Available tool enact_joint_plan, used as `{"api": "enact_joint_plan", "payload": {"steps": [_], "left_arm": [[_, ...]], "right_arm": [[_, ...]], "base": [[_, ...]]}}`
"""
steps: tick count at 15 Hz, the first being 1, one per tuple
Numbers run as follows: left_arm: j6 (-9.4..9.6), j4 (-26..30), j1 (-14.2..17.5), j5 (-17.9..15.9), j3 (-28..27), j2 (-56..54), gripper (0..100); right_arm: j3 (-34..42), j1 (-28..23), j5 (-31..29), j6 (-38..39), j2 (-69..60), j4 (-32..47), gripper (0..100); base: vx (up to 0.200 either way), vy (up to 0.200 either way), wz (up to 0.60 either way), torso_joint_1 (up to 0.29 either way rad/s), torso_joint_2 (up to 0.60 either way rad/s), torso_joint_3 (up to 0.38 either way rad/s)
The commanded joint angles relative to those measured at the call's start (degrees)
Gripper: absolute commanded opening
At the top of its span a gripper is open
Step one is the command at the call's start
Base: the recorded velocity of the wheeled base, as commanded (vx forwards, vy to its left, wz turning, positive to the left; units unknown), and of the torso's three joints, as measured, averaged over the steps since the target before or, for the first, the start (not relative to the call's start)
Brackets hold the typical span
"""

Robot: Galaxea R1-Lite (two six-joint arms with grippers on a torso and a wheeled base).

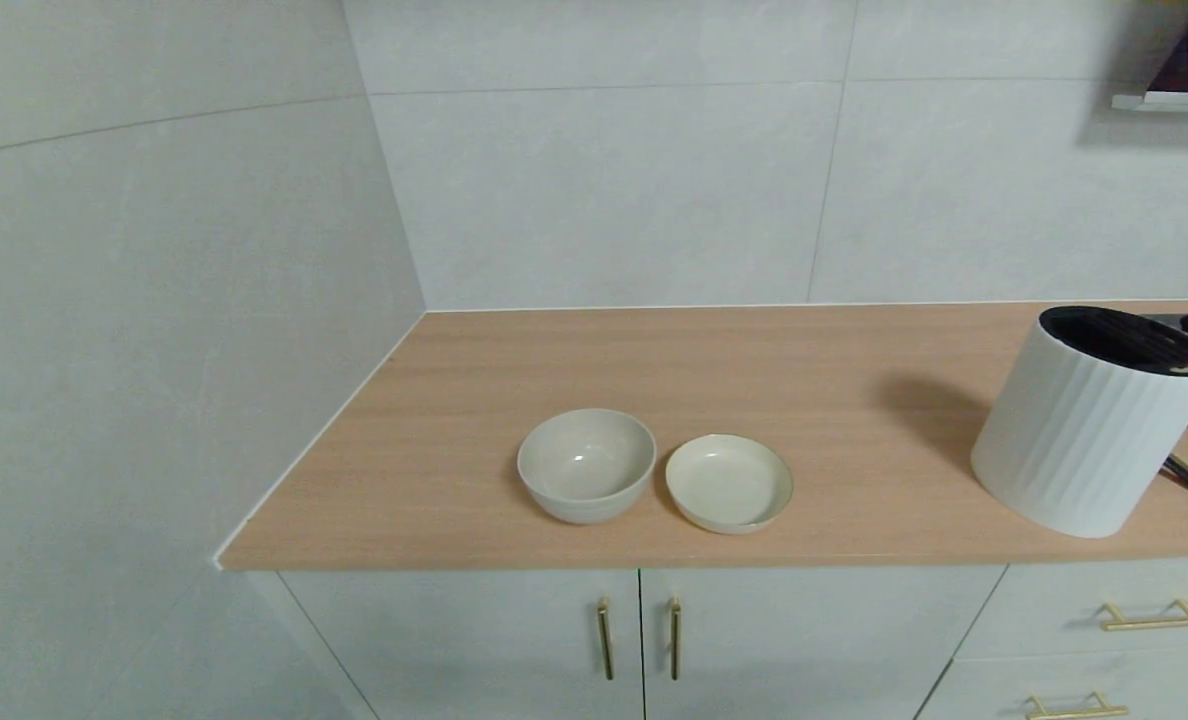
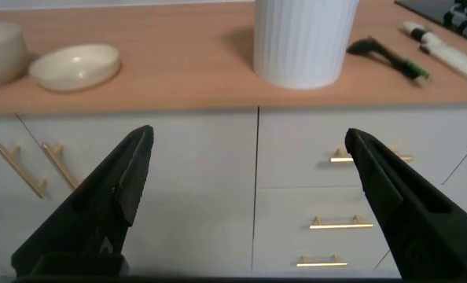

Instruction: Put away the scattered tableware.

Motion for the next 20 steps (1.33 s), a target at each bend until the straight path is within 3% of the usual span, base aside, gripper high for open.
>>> {"api": "enact_joint_plan", "payload": {"steps": [1, 20], "left_arm": [[0.0, -0.05, 0.0, -0.02, 0.01, 0.0, 100], [0.09, -0.05, 0.0, -0.02, 0.01, 0.0, 100]], "right_arm": [[0.0, 0.04, 0.01, -0.01, 0.07, -0.01, 100], [0.0, 0.04, 0.01, -0.01, 0.07, -0.01, 100]], "base": [[0.0, 0.0, 0.0, -0.246, 0.55, 0.305], [0.0, 0.0, 0.0, -0.203, 0.5, 0.294]]}}
